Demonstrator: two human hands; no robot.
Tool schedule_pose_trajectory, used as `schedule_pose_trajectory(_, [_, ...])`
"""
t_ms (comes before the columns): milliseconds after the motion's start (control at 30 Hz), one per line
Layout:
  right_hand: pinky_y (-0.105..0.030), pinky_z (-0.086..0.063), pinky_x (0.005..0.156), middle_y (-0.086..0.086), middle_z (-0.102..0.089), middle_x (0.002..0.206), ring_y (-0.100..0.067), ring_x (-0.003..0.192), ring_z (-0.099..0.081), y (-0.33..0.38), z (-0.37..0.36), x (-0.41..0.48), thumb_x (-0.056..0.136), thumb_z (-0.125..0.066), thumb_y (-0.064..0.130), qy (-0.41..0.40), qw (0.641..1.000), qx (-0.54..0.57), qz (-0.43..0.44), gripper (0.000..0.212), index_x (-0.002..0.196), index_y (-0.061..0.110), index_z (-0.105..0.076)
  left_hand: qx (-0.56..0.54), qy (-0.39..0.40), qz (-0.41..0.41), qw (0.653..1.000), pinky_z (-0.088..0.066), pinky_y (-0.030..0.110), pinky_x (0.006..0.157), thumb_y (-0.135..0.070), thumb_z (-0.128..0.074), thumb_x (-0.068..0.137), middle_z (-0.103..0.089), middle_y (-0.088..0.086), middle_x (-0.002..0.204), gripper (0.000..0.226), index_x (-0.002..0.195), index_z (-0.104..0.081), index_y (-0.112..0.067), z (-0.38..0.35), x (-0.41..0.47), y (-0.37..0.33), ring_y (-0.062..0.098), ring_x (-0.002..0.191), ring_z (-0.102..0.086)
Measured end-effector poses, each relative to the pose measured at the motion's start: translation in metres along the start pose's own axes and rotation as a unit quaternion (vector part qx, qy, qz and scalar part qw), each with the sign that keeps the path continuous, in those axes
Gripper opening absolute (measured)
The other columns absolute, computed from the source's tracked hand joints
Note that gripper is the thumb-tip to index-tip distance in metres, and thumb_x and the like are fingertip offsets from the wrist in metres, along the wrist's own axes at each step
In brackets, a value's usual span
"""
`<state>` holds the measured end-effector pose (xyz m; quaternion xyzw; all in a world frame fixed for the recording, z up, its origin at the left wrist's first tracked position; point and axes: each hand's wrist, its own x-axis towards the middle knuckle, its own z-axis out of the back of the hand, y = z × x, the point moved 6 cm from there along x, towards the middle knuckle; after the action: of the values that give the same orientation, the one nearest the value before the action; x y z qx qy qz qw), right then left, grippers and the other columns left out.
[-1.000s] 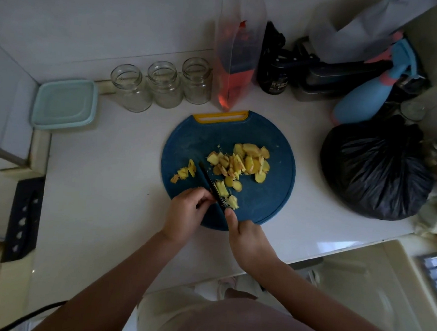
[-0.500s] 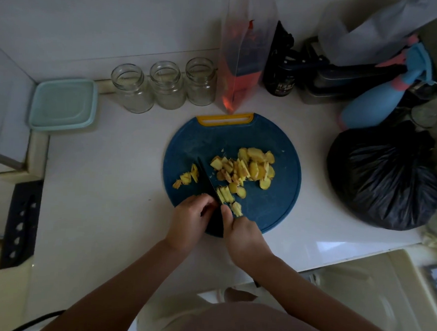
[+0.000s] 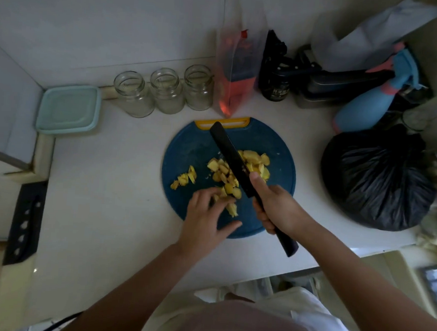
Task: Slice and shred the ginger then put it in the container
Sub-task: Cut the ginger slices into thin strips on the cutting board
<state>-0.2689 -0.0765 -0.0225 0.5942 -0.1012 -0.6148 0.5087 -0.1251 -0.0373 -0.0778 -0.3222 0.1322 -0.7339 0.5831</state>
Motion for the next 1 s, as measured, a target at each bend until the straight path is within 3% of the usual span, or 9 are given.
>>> schedule_pose_trajectory(133, [-0.021,-0.036,0.039,0.002,-0.042,0.046,-0.012,0.036,-0.038,-0.002,0.002,-0.001,0.094,-0.029,0.067,-0.004,1.0,-0.01,0.012,0.065,0.058,0.014,-0.043,0.067,0.029,-0.044,0.996,-0.033,0.033,0.09,-0.049,-0.065,0.077,-0.052,0.003,0.111,0.036,0.098,-0.069,-0.02,-0.016,0.009,-0.006,0.021,0.107,-0.044])
schedule_pose_trajectory(367, [-0.022,-0.038,0.041,0.001,-0.041,0.047,-0.013,0.038,-0.039,-0.009,-0.002,-0.007,0.093,-0.03,0.066,-0.005,1.0,-0.016,0.019,0.064,0.06,0.013,-0.043,0.13,-0.03,-0.02,0.991,-0.032,0.034,0.092,-0.038,-0.057,0.083,-0.062,0.0,0.093,0.024,0.082,-0.068,-0.017,0.012,0.02,0.022,0.022,0.099,-0.047])
schedule_pose_trajectory(600, [-0.02,-0.038,0.042,-0.003,-0.042,0.052,-0.01,0.038,-0.039,-0.003,-0.001,-0.006,0.094,-0.032,0.063,-0.007,0.998,-0.051,0.029,0.063,0.061,0.011,-0.043,0.132,-0.071,0.024,0.988,-0.035,0.031,0.09,-0.038,-0.058,0.085,-0.062,0.005,0.092,0.03,0.085,-0.071,-0.011,0.042,0.031,0.056,0.023,0.096,-0.046])
schedule_pose_trajectory(700, [-0.023,-0.038,0.053,-0.006,-0.044,0.055,-0.01,0.045,-0.041,0.004,0.0,-0.001,0.095,-0.034,0.061,-0.043,0.987,-0.142,0.062,0.064,0.06,0.008,-0.042,0.094,-0.101,0.044,0.989,-0.043,0.039,0.088,-0.029,-0.05,0.093,-0.061,0.01,0.1,0.031,0.098,-0.072,-0.007,0.059,0.032,0.056,0.025,0.098,-0.048])
schedule_pose_trajectory(867, [-0.03,-0.038,0.059,-0.001,-0.042,0.056,-0.017,0.055,-0.044,0.025,0.001,0.0,0.095,-0.03,0.063,-0.088,0.917,-0.37,0.119,0.063,0.056,0.014,-0.04,0.058,-0.151,0.101,0.982,-0.03,0.032,0.106,-0.006,-0.048,0.087,-0.042,0.017,0.134,0.049,0.135,-0.048,-0.005,0.092,0.03,0.036,0.029,0.123,-0.037])
schedule_pose_trajectory(933, [-0.029,-0.034,0.053,0.001,-0.043,0.061,-0.017,0.056,-0.043,0.037,-0.001,-0.002,0.094,-0.027,0.066,-0.086,0.867,-0.474,0.13,0.061,0.061,0.017,-0.041,0.067,-0.107,0.057,0.99,-0.023,0.031,0.111,-0.005,-0.053,0.079,-0.033,0.015,0.143,0.064,0.141,-0.043,-0.012,0.095,0.033,0.021,0.029,0.131,-0.03])
schedule_pose_trajectory(1000, [-0.027,-0.032,0.05,0.002,-0.044,0.064,-0.015,0.057,-0.043,0.049,-0.006,-0.004,0.095,-0.027,0.066,-0.072,0.811,-0.556,0.168,0.06,0.065,0.016,-0.042,0.091,-0.033,-0.008,0.995,-0.019,0.041,0.115,-0.005,-0.057,0.075,-0.024,0.012,0.151,0.073,0.144,-0.04,-0.022,0.086,0.034,0.004,0.031,0.139,-0.02])
